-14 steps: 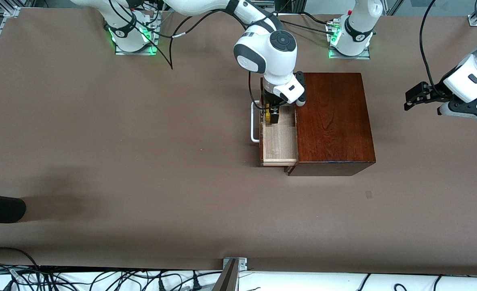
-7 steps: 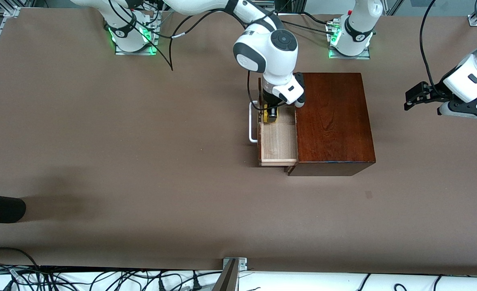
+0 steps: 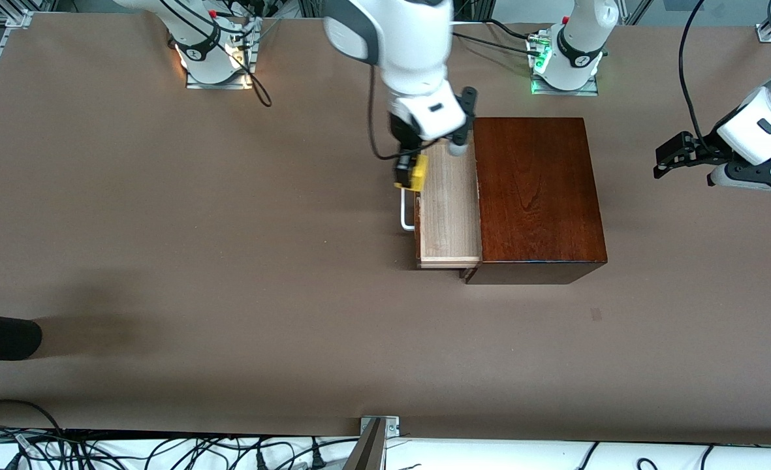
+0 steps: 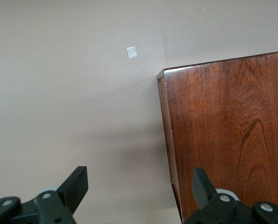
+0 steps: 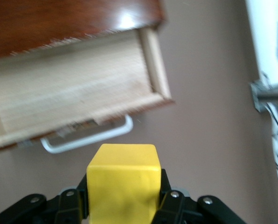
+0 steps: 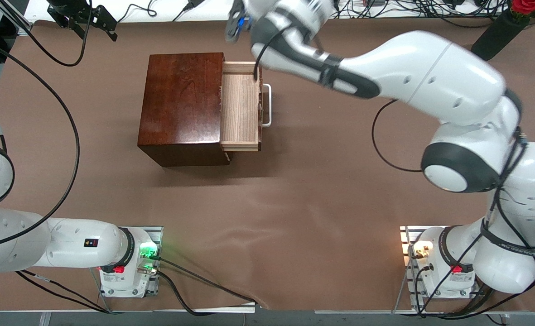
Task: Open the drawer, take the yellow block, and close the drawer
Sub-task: 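Lift the yellow cube out of the drawer with the right gripper, then lower the cube onto the table with the right gripper while the left gripper returns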
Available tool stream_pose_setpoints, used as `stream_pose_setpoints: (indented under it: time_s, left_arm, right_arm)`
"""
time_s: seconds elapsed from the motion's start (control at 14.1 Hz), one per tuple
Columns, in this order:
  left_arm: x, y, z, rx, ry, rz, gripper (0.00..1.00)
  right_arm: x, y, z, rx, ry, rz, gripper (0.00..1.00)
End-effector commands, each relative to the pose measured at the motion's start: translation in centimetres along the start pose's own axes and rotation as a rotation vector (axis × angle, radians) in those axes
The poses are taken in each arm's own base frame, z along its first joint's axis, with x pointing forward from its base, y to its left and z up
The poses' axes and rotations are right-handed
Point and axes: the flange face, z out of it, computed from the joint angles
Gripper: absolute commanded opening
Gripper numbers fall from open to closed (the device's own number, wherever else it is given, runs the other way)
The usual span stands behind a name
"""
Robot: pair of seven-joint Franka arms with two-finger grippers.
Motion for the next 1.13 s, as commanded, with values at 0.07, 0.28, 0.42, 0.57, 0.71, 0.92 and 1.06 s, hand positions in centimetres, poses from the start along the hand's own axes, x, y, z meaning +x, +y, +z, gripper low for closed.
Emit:
stream_pose_setpoints:
  time_s: [0.07,0.28,0.42,0.57,0.71,0.92,1.06]
  left_arm:
    - [-0.5,0.4,-1.0,-0.012,0.029,0.034,1.00]
    - [-0.4,0.2,-0.9,-0.014,0.026,0.059,1.00]
    - [-0.5,0.1,-0.8,-0.013,0.023,0.057,1.00]
    - [-0.4,0.0,-0.7,-0.013,0.021,0.057,1.00]
    - [-0.3,0.1,-0.3,-0.012,0.013,0.058,1.00]
    - [-0.2,0.5,0.0,-0.011,0.004,0.064,1.00]
    - [-0.2,0.9,-0.2,-0.010,0.007,0.073,1.00]
  right_arm:
    - [-8.7,10.6,-3.7,0.077,0.017,0.224,0.00]
    - [-17.7,17.0,-5.7,0.104,0.012,0.390,0.00]
    - [-25.5,20.4,-4.9,0.154,-0.014,0.521,0.00]
    - [-32.9,22.2,-3.1,0.224,-0.044,0.642,0.00]
    - [-37.8,21.7,-0.5,0.245,-0.083,0.714,0.00]
    - [-42.0,21.1,5.0,0.236,-0.126,0.804,0.00]
    - [-43.4,19.8,9.2,0.225,-0.162,0.879,0.00]
